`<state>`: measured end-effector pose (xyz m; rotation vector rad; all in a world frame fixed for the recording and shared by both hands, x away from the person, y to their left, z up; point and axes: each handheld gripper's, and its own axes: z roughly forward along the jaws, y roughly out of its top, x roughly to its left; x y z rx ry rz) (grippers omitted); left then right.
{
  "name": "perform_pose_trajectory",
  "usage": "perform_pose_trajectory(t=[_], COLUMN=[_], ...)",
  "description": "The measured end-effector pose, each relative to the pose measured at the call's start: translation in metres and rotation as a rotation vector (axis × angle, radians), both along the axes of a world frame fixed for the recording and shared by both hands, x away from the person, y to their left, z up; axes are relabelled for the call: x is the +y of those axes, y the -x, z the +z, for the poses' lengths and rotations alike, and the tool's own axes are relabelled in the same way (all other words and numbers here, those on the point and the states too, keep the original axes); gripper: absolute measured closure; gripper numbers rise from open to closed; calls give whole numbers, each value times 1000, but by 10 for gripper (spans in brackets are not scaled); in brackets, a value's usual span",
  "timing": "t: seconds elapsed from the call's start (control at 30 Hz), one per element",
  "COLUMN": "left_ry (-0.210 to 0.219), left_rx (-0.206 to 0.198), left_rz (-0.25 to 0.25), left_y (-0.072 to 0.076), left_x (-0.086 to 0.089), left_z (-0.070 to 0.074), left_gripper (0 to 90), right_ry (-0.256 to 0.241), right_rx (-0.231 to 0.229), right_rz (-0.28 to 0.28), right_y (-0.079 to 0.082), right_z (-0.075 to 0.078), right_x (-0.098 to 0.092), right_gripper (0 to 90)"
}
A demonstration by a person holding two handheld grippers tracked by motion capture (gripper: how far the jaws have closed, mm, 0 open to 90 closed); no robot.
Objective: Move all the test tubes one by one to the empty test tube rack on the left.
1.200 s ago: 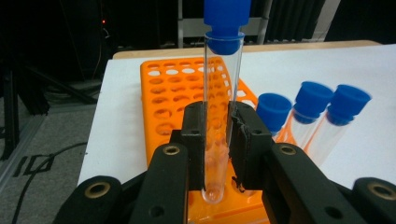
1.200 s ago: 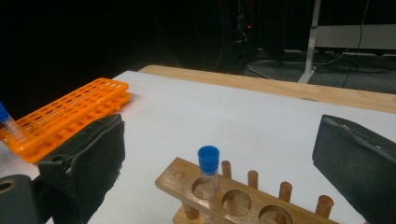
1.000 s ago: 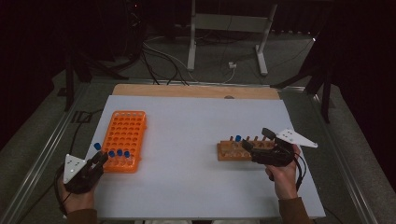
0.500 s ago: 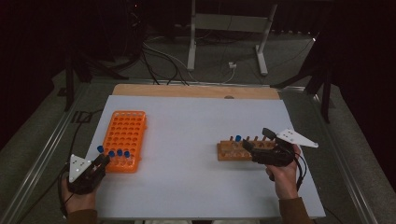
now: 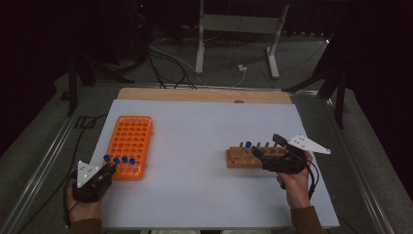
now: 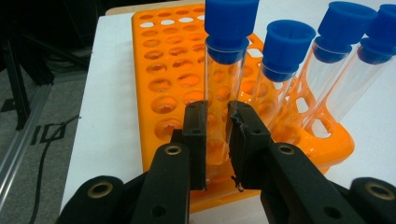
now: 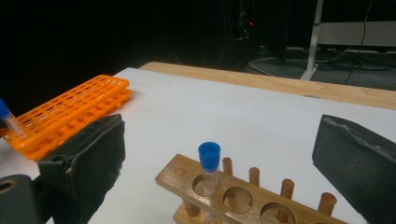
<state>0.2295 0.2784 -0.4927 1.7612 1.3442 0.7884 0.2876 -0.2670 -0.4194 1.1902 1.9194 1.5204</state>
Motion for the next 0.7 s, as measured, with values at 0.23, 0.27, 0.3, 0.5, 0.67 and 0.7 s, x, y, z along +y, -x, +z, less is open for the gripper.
perform_pose_trajectory(t=[0.23,0.27,0.3,0.5,0.67,0.7], left_ry=[-23,-18,-14,-1,5,10], left_rx=[28,30,32,39,31,30], left_rz=[-4,-1,0,10,15,16], left_y=[-2,-2,-1,-1,1,2], left_x=[-2,-2,-1,-1,0,0], left_z=[-3,-3,-3,-3,-3,-3], left_gripper=[788,788,788,787,778,774], right_ry=[2,1,1,1,2,3], right_rx=[3,4,4,5,5,4], right_rz=[2,2,1,3,4,4], right_y=[0,0,0,-1,-1,-1], right_z=[-1,-1,-1,-1,-2,-2], right_x=[1,0,0,0,0,0], right_gripper=[25,24,24,25,25,25])
